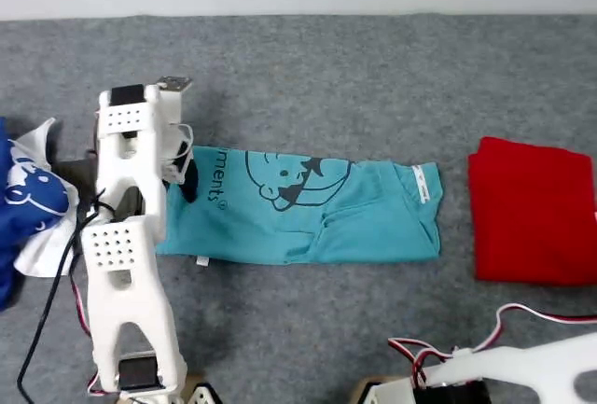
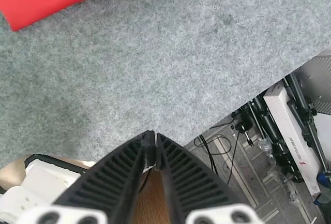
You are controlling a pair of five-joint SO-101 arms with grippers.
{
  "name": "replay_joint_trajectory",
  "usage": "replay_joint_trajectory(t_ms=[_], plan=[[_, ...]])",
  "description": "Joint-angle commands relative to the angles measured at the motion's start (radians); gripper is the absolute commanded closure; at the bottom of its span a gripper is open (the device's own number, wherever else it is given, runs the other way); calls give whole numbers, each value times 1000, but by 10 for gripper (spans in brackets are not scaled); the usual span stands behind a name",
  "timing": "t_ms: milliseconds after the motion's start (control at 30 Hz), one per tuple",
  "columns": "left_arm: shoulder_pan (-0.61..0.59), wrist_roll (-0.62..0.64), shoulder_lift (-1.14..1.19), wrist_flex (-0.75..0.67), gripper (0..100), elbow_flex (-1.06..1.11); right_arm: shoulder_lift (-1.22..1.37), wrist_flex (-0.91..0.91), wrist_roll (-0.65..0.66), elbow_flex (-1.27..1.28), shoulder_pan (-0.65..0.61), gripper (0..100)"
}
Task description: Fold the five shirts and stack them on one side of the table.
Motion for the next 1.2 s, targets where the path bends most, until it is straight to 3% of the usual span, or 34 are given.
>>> replay_joint_trajectory(t_ms=[0, 500, 733, 1167], plan=[[-9, -9, 31, 8, 996, -21, -33, 38, 6, -37, -8, 987], [34, -8, -347, 8, 996, 110, -33, 38, 6, -41, -31, 987], [235, -5, -562, 8, 996, 269, -33, 38, 0, -41, -87, 987], [605, 60, -678, 3, 996, 242, -33, 38, 0, -35, -91, 987]])
